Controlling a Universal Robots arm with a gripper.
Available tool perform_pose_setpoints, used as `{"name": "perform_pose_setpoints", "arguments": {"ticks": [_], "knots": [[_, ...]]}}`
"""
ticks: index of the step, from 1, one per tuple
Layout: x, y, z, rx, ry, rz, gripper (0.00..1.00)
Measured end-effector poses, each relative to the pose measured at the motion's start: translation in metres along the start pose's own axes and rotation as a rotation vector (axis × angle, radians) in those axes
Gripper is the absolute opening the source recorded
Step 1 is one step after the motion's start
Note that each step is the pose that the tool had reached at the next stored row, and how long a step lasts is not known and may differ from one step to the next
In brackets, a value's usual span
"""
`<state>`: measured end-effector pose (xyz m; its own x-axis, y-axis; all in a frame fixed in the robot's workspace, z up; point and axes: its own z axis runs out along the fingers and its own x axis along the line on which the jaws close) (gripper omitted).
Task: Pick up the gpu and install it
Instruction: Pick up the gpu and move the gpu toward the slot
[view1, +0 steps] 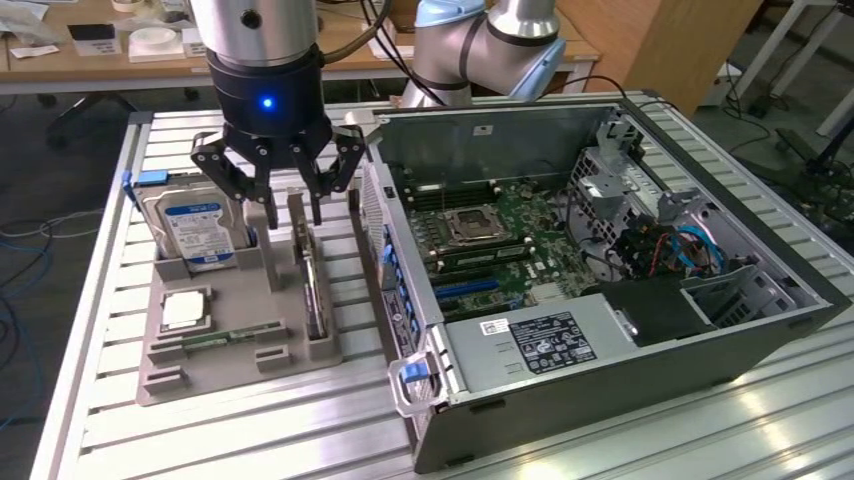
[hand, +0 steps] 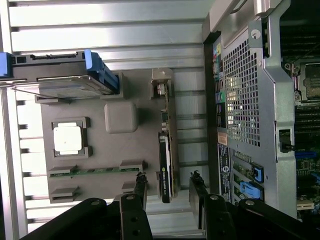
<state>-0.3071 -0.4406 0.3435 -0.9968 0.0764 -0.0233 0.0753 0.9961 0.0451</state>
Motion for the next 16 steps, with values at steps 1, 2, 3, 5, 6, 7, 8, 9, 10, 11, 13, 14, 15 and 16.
{"name": "perform_pose_setpoints", "arguments": {"ticks": [1,2,3,5,6,7,8,9,10,11,13,14,15,16], "knots": [[0.0000,0.0000,0.0002,0.0000,0.0000,0.000,0.47],[0.0000,0.0000,0.0010,-0.0003,-0.0003,0.000,0.47],[0.0001,-0.0001,0.0018,-0.0003,-0.0003,0.000,0.47],[0.0001,-0.0001,0.0034,-0.0001,0.0000,0.000,0.47],[0.0001,-0.0002,0.0043,-0.0001,0.0000,0.000,0.47],[0.0002,-0.0002,0.0054,0.0000,0.0000,0.000,0.47],[0.0002,-0.0003,0.0065,0.0000,-0.0001,0.000,0.47],[0.0002,-0.0003,0.0075,0.0001,0.0000,0.000,0.47],[0.0002,-0.0004,0.0083,0.0000,0.0000,0.000,0.47],[0.0002,-0.0004,0.0088,0.0000,0.0001,0.000,0.47],[0.0002,-0.0004,0.0093,0.0001,0.0002,0.000,0.47],[0.0002,-0.0004,0.0093,0.0001,0.0002,0.000,0.47],[0.0003,-0.0004,0.0093,0.0002,0.0002,0.000,0.47],[0.0002,-0.0004,0.0093,0.0001,0.0001,0.000,0.47]]}}
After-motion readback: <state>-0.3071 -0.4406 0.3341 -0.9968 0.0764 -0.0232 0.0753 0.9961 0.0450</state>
